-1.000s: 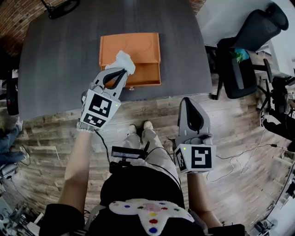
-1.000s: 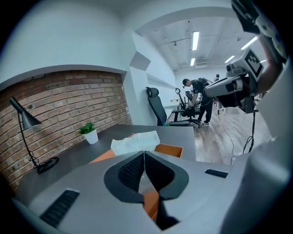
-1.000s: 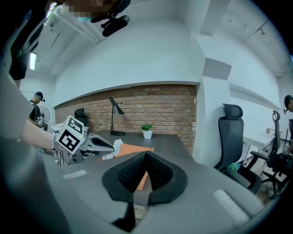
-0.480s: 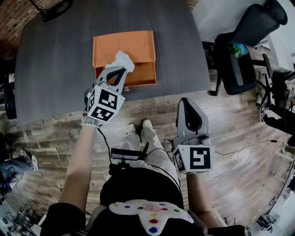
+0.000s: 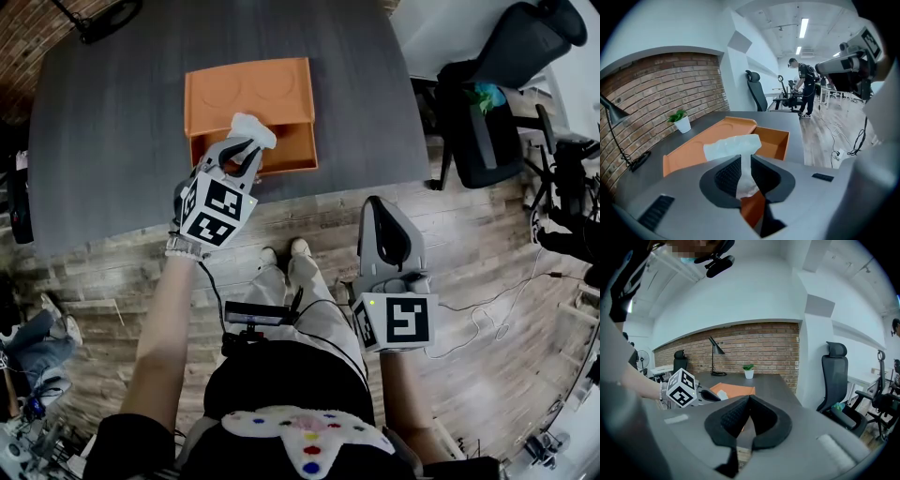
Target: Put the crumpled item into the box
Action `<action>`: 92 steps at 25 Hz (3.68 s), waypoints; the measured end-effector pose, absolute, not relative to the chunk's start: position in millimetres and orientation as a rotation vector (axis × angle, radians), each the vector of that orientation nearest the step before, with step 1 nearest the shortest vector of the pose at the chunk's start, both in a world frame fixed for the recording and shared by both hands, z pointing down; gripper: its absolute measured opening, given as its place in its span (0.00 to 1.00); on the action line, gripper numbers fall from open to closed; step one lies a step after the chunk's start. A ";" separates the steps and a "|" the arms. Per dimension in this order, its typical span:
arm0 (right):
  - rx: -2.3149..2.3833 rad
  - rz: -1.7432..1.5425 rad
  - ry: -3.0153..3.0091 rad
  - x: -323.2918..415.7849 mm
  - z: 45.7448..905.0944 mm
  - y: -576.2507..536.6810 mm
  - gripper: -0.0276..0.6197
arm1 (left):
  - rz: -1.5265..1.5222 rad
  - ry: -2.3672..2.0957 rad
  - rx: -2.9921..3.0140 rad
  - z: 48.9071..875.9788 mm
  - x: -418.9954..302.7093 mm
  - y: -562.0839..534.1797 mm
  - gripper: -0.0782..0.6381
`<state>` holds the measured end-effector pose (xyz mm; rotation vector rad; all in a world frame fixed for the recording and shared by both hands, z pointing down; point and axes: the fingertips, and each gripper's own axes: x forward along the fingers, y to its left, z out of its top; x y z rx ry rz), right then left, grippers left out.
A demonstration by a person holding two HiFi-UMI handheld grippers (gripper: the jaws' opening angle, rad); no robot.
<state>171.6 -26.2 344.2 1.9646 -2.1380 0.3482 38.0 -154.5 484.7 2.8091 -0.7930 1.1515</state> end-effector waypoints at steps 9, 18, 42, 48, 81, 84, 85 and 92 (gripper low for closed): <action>1.952 0.352 -2.146 166.1 345.8 -29.4 0.06 | 1.081 -0.820 2.805 476.0 36.6 -155.0 0.20; 1.936 0.344 -2.159 158.5 344.1 -32.1 0.06 | 1.031 -0.892 2.819 463.4 30.1 -165.1 0.13; 1.877 0.120 -2.321 123.7 273.0 -28.8 0.06 | 0.518 -1.232 2.872 291.6 -21.4 -105.6 0.12; 1.849 0.073 -2.356 117.4 253.5 -25.2 0.06 | 0.424 -1.292 2.859 253.0 -37.1 -81.1 0.12; 1.711 0.062 -2.439 91.9 244.3 -14.6 0.05 | 0.479 -1.326 2.871 239.9 -60.2 -33.7 0.12; 1.704 0.061 -2.435 90.9 245.0 -14.4 0.05 | 0.473 -1.318 2.864 241.1 -60.0 -31.8 0.12; 1.702 0.058 -2.433 90.4 245.2 -14.5 0.05 | 0.475 -1.316 2.861 242.1 -60.3 -31.1 0.12; 1.686 0.028 -2.425 87.4 243.9 -13.7 0.05 | 0.475 -1.313 2.844 246.0 -60.8 -29.3 0.12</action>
